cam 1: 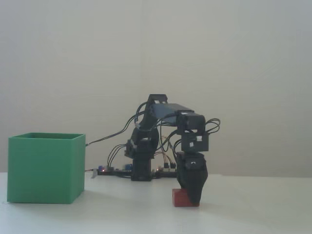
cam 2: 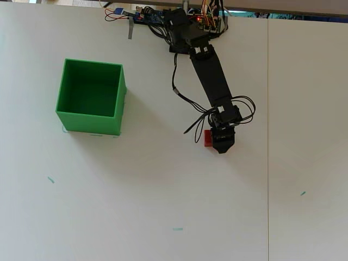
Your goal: Grasp a red block and put it in the green bin.
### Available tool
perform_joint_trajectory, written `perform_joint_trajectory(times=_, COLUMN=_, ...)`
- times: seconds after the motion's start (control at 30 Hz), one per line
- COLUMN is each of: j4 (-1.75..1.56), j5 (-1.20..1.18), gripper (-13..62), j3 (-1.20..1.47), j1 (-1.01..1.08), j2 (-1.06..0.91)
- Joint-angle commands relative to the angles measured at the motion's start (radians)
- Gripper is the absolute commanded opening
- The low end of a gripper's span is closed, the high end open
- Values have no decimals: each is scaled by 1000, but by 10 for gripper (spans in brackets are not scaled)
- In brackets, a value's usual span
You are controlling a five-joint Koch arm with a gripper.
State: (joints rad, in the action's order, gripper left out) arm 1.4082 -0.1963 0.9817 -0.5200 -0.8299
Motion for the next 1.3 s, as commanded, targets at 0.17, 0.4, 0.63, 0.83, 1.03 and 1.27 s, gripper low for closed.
perform_joint_trajectory(times=0.17, j4=-61, j5=-48, gripper=37, j3=-48, j1=6, j2=-12)
perform_joint_trajectory(times=0.4, j4=-71, j5=-63, gripper=37, j3=-49, j1=6, j2=-12)
perform_joint_trajectory(times=0.63, j4=-72, j5=-95, gripper=37, j3=-49, j1=0, j2=-144)
perform_joint_trajectory(times=0.83, j4=-71, j5=-100, gripper=37, j3=-44, j1=9, j2=-334)
perform_joint_trajectory(times=1.03, j4=-71, j5=-40, gripper=37, j3=29, j1=147, j2=-673)
perform_joint_trajectory(times=1.27, j4=-71, j5=163, gripper=37, j3=210, j1=382, j2=-983)
